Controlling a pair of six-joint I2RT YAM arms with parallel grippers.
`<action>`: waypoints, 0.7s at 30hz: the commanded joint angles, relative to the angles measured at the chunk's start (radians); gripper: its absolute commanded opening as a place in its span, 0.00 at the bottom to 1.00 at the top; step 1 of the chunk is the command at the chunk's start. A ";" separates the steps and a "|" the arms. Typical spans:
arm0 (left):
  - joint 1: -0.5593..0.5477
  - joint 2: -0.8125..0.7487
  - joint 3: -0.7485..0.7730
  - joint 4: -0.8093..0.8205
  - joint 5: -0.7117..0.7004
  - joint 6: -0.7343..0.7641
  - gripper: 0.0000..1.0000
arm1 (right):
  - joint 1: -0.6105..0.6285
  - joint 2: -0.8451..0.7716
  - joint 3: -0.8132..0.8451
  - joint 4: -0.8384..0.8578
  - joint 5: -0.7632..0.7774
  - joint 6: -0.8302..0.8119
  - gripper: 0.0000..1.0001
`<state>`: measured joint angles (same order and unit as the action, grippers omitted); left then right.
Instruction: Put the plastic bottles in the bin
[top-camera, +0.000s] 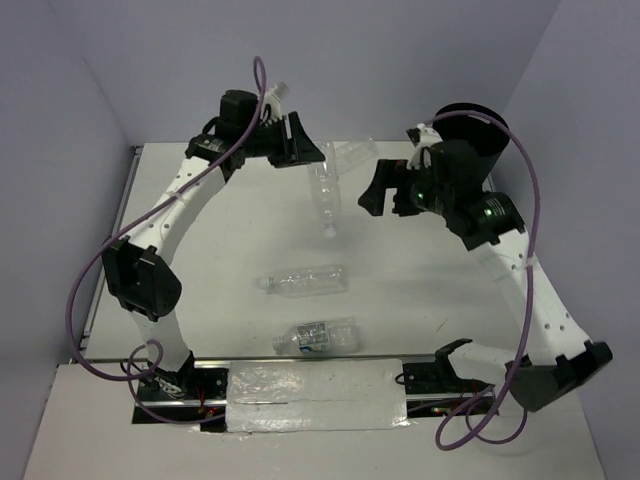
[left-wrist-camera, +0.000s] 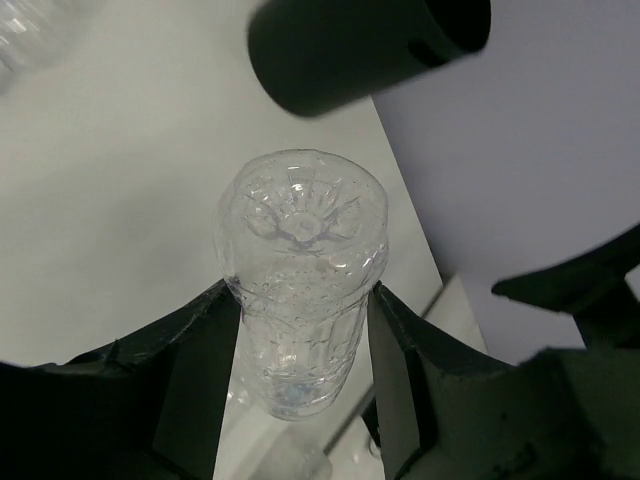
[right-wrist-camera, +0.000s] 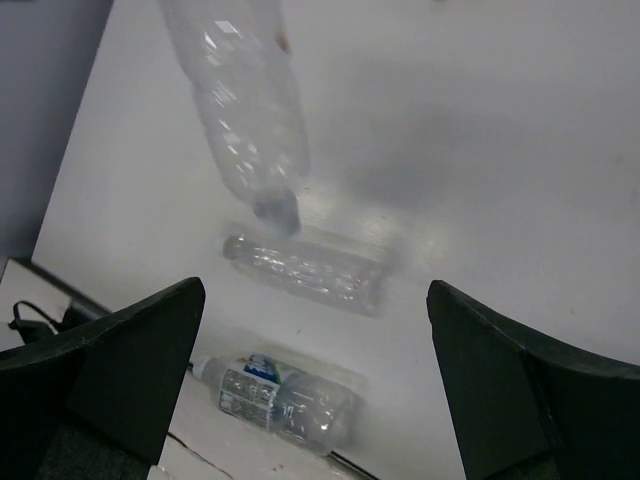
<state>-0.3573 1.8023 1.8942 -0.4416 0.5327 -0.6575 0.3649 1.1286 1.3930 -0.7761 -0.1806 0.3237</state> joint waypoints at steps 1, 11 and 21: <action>-0.046 -0.072 -0.050 0.075 0.110 -0.031 0.60 | 0.064 0.121 0.137 -0.002 -0.092 -0.097 1.00; -0.085 -0.092 -0.093 0.104 0.144 -0.068 0.60 | 0.154 0.318 0.274 0.023 -0.099 -0.123 1.00; -0.117 -0.115 -0.141 0.178 0.164 -0.122 0.60 | 0.174 0.375 0.245 0.064 -0.017 -0.092 0.84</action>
<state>-0.4587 1.7370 1.7573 -0.3267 0.6632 -0.7616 0.5308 1.5051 1.6196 -0.7631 -0.2325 0.2230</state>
